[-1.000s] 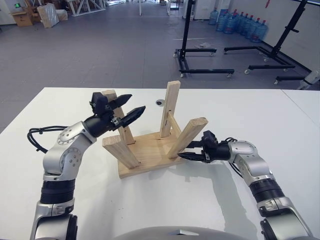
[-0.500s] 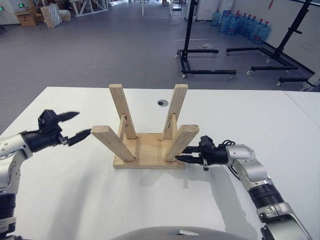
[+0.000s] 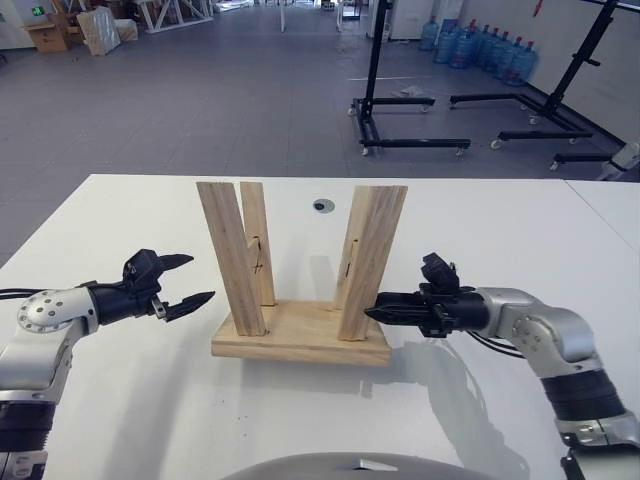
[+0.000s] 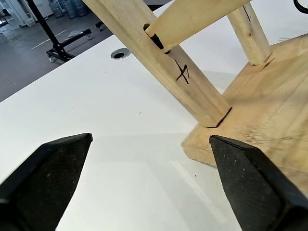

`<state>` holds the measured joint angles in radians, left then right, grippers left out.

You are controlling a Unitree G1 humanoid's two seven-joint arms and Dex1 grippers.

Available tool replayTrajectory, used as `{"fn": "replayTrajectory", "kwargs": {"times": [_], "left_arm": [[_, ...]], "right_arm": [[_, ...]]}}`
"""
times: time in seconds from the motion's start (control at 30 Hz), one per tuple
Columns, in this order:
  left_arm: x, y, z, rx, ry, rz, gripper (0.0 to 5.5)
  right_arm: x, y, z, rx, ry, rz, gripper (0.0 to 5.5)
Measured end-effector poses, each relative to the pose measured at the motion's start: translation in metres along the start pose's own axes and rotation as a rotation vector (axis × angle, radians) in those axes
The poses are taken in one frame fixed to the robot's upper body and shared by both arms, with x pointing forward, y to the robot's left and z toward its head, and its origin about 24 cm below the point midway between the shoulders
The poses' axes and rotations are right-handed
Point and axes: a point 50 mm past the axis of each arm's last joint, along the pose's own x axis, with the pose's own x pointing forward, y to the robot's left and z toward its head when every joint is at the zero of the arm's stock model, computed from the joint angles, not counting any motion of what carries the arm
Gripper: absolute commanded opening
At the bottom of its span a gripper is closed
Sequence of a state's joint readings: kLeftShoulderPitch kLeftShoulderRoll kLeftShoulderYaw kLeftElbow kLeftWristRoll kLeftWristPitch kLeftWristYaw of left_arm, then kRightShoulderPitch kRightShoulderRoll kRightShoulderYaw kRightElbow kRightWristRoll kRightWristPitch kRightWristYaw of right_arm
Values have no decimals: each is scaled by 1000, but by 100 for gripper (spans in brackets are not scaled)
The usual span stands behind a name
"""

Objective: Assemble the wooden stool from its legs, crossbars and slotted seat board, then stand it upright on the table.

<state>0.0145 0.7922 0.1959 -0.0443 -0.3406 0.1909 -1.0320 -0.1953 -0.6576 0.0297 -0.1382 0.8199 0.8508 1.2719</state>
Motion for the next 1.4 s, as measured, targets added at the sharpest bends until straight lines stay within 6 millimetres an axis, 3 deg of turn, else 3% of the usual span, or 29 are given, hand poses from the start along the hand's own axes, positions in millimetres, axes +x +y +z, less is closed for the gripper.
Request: {"fn": "replayTrajectory", "kwargs": {"times": [0.07,0.23,0.47,0.67,0.83,0.97,1.17,1.27,1.4], "left_arm": [[-3,-8,10,-16,-79,34,447],[5,-28,14,-50,-147,65,447],[18,-42,29,-28,-215,49,447],[30,-42,35,-29,-233,6,447],[39,-41,39,-15,-239,-59,447],[44,-33,43,12,-236,-91,447],[22,-5,50,79,-225,-48,447],[10,5,53,121,-202,-45,447],[10,-1,41,157,-94,-126,447]], "right_arm": [[-8,10,1,145,22,23,94],[-25,7,6,445,-41,-63,93],[-35,-4,11,553,-45,-129,93],[-40,-34,24,477,-49,-153,93],[-44,-43,27,399,-46,-191,199],[-46,-44,22,347,-89,-200,217],[-69,-36,29,220,-274,-334,217],[-66,-25,29,153,-306,-349,217],[-64,-22,13,102,-314,-431,217]]}}
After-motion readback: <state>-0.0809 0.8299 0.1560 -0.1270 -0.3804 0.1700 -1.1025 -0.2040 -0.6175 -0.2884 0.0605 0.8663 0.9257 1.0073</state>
